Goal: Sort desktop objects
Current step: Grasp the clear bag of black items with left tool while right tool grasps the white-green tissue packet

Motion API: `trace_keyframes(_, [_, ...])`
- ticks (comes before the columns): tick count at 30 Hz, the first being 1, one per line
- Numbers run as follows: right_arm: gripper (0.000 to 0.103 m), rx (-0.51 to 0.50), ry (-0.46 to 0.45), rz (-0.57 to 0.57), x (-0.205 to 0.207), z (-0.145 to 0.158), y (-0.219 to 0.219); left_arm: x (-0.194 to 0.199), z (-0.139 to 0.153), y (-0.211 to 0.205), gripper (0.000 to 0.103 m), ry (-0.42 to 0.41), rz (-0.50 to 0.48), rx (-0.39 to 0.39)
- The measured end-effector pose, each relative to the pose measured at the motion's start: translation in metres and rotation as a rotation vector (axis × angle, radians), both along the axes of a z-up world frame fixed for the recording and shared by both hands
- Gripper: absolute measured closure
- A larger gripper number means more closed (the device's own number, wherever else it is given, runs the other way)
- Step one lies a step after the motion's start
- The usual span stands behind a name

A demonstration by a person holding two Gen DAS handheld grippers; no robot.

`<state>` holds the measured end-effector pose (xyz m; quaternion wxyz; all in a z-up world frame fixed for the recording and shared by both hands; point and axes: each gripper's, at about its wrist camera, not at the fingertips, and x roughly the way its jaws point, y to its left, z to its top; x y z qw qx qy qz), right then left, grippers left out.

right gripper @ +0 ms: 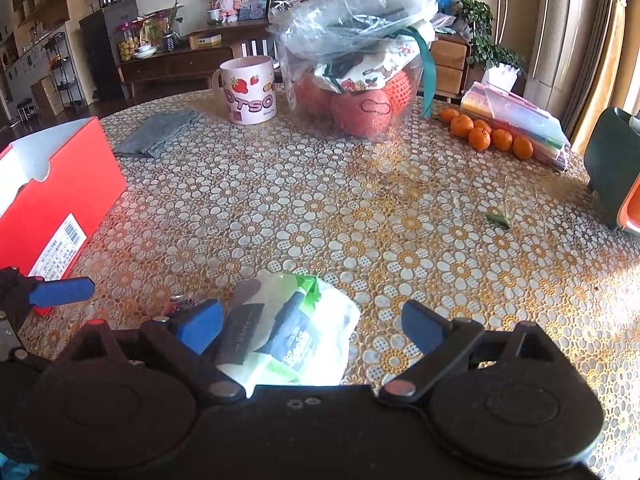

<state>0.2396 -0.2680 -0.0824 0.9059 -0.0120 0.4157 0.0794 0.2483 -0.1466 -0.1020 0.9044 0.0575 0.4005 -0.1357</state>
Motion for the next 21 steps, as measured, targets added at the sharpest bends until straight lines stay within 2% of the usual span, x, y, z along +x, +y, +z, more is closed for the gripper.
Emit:
trace_keyframes(14, [0.008,0.003,0.071,-0.026,0.013,-0.029,0.007,0.015,-0.021,0.002,0.003,0.070,0.011,-0.035])
trace_keyframes(19, [0.009,0.027,0.086,-0.047,0.012,-0.038,0.007,0.019,-0.023,-0.003,0.004,0.061,-0.004,-0.023])
trace_keyframes(21, [0.009,0.051,0.098,-0.065,0.012,-0.042,0.004,0.019,-0.023,-0.006,0.008,0.051,-0.015,-0.010])
